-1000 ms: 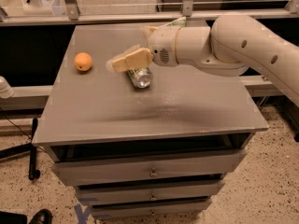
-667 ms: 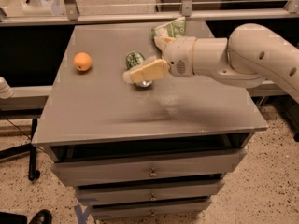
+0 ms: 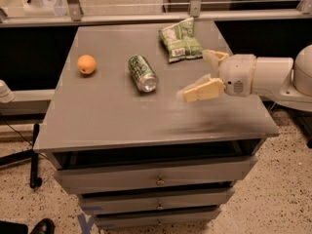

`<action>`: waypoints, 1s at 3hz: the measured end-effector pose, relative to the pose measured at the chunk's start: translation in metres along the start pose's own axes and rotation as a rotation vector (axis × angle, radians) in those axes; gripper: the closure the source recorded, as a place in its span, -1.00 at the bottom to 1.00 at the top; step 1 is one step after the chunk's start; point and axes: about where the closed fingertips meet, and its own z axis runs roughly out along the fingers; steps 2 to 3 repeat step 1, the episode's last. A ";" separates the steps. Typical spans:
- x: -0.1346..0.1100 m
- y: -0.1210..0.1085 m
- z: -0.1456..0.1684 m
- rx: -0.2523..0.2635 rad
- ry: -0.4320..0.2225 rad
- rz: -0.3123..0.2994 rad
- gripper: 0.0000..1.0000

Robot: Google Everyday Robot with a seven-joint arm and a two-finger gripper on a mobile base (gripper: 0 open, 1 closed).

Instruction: Knock green can over

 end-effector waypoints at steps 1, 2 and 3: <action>0.000 0.000 0.000 0.000 0.000 0.000 -1.00; 0.000 0.000 0.000 0.000 0.000 0.000 -1.00; 0.000 0.000 0.000 0.000 0.000 0.000 -1.00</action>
Offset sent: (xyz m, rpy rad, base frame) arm 0.0000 0.0000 0.0000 0.0000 0.0000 0.0000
